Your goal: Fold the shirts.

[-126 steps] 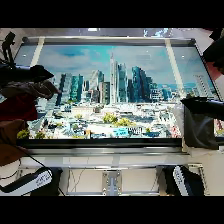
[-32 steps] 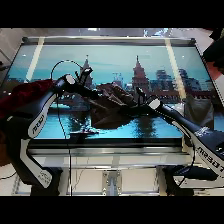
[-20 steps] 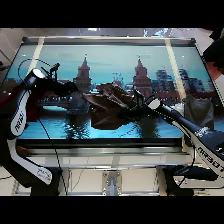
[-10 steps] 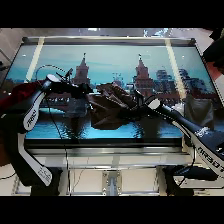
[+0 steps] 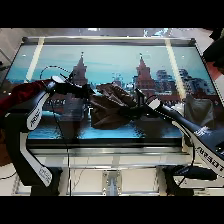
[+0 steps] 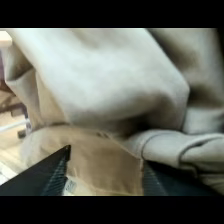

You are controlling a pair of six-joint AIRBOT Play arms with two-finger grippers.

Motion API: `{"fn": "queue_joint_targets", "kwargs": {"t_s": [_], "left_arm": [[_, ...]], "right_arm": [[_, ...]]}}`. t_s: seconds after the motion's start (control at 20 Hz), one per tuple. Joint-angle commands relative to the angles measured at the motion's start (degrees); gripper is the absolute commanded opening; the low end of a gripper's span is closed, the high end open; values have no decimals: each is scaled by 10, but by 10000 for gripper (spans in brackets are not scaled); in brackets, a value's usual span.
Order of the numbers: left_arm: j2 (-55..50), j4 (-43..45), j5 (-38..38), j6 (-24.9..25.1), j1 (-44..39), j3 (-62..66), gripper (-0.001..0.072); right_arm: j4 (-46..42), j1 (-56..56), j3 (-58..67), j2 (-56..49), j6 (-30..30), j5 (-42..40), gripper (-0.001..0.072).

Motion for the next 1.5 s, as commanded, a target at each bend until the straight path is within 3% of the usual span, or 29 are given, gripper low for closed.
{"fn": "queue_joint_targets", "kwargs": {"t_s": [0.0,0.15,0.2,0.3,0.35,0.4,0.45,0.55,0.6,0.65,0.7,0.8,0.85,0.9,0.95,1.05,1.15,1.2,1.25,1.35,1.45], "left_arm": [[0,0,1,0,-2,0,315],[0,0,2,0,-2,0,315],[0,0,1,0,-2,0,315],[0,0,2,0,-2,0,315],[0,0,3,0,-2,0,294],[0,-4,3,0,-2,0,167],[0,-12,3,0,-1,0,80],[0,-17,3,1,-1,0,11],[0,-17,3,0,-1,0,12],[0,-17,3,0,-1,0,12],[0,-17,3,0,-1,0,19],[0,-17,3,0,-1,0,21],[0,-17,3,0,-1,0,73],[0,-17,3,0,-1,0,242],[0,-17,3,0,-1,0,318],[0,-17,3,0,-1,0,318],[0,-18,3,0,-1,0,318],[0,-18,3,0,-1,0,318],[0,-18,3,0,-1,0,318],[0,-18,3,0,-2,0,318],[0,-18,3,0,-2,0,318]], "right_arm": [[9,0,0,-10,12,4,682],[8,7,0,-28,18,13,674],[12,11,0,-31,18,0,564],[18,21,0,-32,18,-35,127],[21,23,0,-32,17,-48,18],[25,23,1,-31,17,-53,13],[23,23,4,-31,15,-55,12],[18,22,18,-31,14,-51,18],[18,22,29,-30,13,-33,115],[18,22,42,-29,14,-2,368],[17,22,60,-29,13,48,511],[3,22,97,-21,14,158,494],[-17,21,105,-7,22,190,444],[-48,21,106,14,43,206,433],[-103,21,106,42,83,216,434],[-177,26,86,101,154,216,449],[-195,43,24,149,222,166,478],[-181,57,-15,161,266,121,563],[-148,74,-53,163,298,60,588],[-25,97,-107,141,296,-78,587],[74,101,-110,102,227,-132,583]]}}
